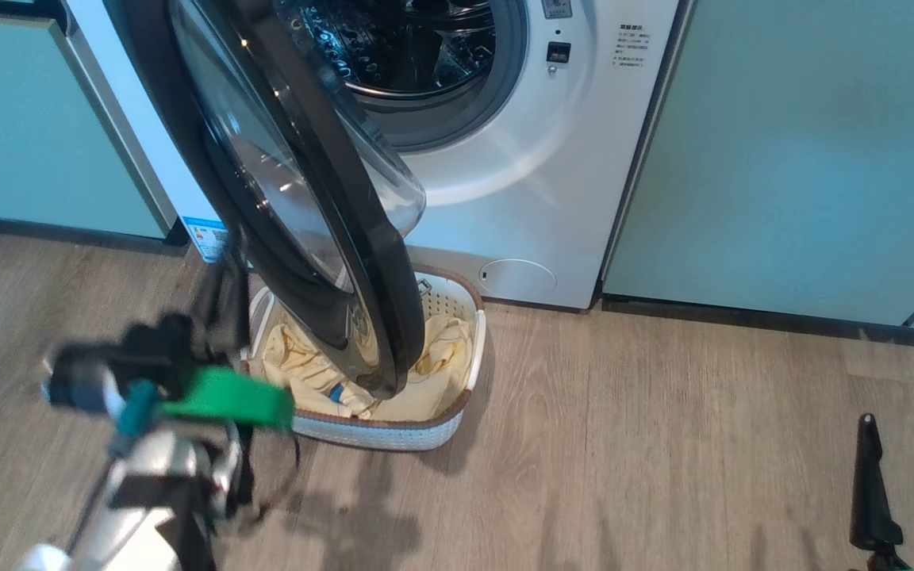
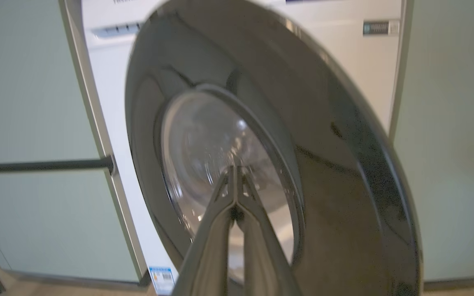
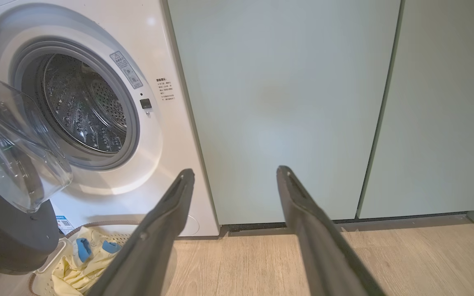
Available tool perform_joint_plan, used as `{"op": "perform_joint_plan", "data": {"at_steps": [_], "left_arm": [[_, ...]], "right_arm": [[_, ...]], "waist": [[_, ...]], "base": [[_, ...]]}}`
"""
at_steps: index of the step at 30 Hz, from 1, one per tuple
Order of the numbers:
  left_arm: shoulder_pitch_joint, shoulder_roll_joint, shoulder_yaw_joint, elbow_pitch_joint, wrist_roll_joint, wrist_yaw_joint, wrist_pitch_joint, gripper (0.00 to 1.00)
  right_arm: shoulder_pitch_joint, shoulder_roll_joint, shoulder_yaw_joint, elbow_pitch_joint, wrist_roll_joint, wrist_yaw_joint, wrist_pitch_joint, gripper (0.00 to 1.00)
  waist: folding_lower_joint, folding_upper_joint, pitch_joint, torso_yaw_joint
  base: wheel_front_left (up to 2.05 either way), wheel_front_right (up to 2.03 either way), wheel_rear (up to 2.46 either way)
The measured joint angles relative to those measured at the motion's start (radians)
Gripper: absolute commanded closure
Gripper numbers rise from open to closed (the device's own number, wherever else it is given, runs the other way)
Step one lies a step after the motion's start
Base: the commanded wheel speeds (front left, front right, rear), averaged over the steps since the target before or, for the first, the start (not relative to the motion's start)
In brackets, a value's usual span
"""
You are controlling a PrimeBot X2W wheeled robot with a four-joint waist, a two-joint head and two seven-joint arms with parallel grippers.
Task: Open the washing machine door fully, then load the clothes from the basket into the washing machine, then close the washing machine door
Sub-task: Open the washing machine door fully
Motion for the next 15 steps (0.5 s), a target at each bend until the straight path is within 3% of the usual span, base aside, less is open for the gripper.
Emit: {"op": "perform_joint_plan", "data": {"at_steps": [8,12,15], "left_arm": [[-0.126,0.023,0.001,-0.213,0.035,0.018,-0.001,1.00],[-0.189,0.019,-0.076,-0.273,0.042,-0.011,-0.003,1.00],[-0.230,-0.005,-0.186,-0.301,0.042,-0.048,-0.002,1.00]], "right_arm": [[0.000,0.000,-0.004,0.002,0.001,0.000,0.000,0.00],[-0.001,0.000,-0.002,0.009,0.002,0.000,0.000,0.00],[-0.001,0.000,-0.001,0.012,0.002,0.000,0.000,0.00]], "waist": [[0.0000,0.0000,-0.001,-0.001],[0.0000,0.0000,-0.003,-0.007],[0.0000,0.0000,-0.001,-0.015]], "base": [[0.00,0.00,0.00],[0.00,0.00,0.00],[0.00,0.00,0.00]]}}
